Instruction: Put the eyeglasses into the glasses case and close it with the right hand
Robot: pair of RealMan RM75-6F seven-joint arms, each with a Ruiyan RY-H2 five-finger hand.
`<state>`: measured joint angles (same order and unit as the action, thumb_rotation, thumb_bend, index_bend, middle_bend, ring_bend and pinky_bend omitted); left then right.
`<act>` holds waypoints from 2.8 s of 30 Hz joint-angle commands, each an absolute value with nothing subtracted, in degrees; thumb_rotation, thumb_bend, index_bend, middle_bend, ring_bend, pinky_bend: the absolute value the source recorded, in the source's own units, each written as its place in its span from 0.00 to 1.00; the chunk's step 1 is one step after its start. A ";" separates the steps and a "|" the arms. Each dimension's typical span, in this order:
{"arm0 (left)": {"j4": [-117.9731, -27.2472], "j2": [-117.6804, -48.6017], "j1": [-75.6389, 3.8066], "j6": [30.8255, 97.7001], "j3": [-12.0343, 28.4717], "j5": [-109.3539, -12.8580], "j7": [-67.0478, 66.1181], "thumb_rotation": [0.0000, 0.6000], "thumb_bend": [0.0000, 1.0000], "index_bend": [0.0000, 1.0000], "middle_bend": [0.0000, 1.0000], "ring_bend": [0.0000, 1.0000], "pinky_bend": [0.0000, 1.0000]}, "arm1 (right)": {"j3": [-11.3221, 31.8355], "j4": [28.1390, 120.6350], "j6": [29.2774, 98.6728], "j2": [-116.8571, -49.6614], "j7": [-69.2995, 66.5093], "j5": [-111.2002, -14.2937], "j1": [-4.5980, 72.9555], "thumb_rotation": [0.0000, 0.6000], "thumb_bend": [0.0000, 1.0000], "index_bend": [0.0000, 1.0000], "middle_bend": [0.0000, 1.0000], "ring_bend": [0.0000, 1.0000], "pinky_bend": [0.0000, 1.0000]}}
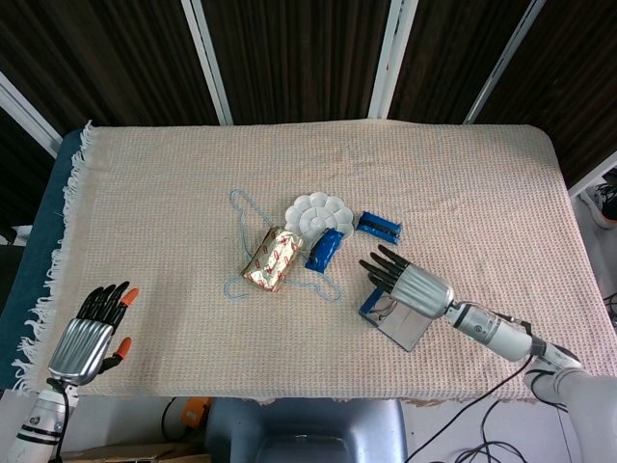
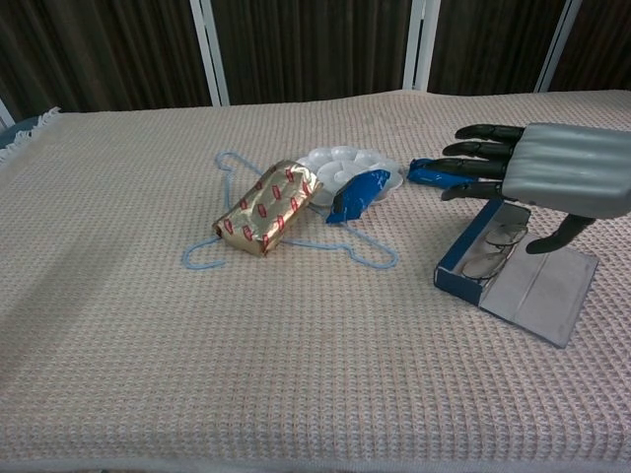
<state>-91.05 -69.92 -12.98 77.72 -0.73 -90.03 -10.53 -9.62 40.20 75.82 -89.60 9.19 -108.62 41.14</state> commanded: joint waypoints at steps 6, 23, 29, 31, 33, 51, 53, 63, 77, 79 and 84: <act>-91.04 -69.72 -13.00 77.81 -0.72 -90.06 -10.14 1.00 0.38 0.00 0.00 0.00 0.09 | -9.40 39.15 72.67 -91.38 11.04 -108.44 42.45 1.00 0.18 0.28 0.02 0.00 0.00; -90.96 -69.58 -13.09 77.67 -0.70 -89.89 -9.89 1.00 0.38 0.00 0.00 0.00 0.09 | -6.16 36.48 69.68 -97.01 14.86 -105.89 44.92 1.00 0.18 0.29 0.01 0.00 0.00; -90.89 -69.53 -13.04 77.83 -0.84 -90.16 -9.74 1.00 0.38 0.00 0.00 0.00 0.09 | -6.26 36.99 70.30 -97.21 14.57 -105.88 45.10 1.00 0.18 0.29 0.01 0.00 0.00; -90.90 -69.55 -13.05 77.84 -0.88 -90.26 -9.80 1.00 0.38 0.00 0.00 0.00 0.09 | -6.59 37.40 71.13 -96.52 14.46 -106.10 44.75 1.00 0.18 0.29 0.01 0.00 0.00; -90.88 -69.60 -13.03 77.86 -0.93 -90.30 -9.92 1.00 0.38 0.00 0.00 0.00 0.09 | -6.93 38.17 71.96 -95.60 14.20 -106.22 44.26 1.00 0.18 0.29 0.01 0.00 0.00; -91.50 -69.70 -12.89 77.97 -1.39 -90.96 -10.92 1.00 0.38 0.00 0.00 0.00 0.09 | -12.39 46.74 85.90 -85.03 6.57 -106.90 30.68 1.00 0.18 0.53 0.01 0.00 0.00; -91.50 -69.67 -12.87 78.04 -1.40 -91.02 -10.86 1.00 0.38 0.00 0.00 0.00 0.09 | -12.45 44.66 85.99 -85.92 4.82 -106.37 29.47 1.00 0.18 0.53 0.01 0.00 0.00; -91.42 -69.65 -12.90 78.02 -1.23 -90.79 -10.64 1.00 0.38 0.00 0.00 0.00 0.09 | -11.66 31.41 84.62 -93.52 -6.23 -105.35 28.12 1.00 0.18 0.55 0.01 0.00 0.00; -91.36 -69.56 -12.79 78.16 -1.12 -90.59 -10.42 1.00 0.38 0.00 0.00 0.00 0.09 | -13.89 18.28 85.06 -98.66 -8.62 -108.29 29.41 1.00 0.25 0.55 0.01 0.00 0.00; -91.40 -69.57 -12.80 78.14 -1.15 -90.62 -10.50 1.00 0.38 0.00 0.00 0.00 0.09 | -14.13 17.95 84.93 -98.76 -8.16 -108.54 29.69 1.00 0.28 0.55 0.01 0.00 0.00; -91.43 -69.54 -12.66 78.45 -1.08 -90.61 -10.53 1.00 0.38 0.00 0.00 0.00 0.10 | -14.39 17.93 84.72 -98.96 -7.51 -108.74 30.22 1.00 0.30 0.55 0.01 0.00 0.00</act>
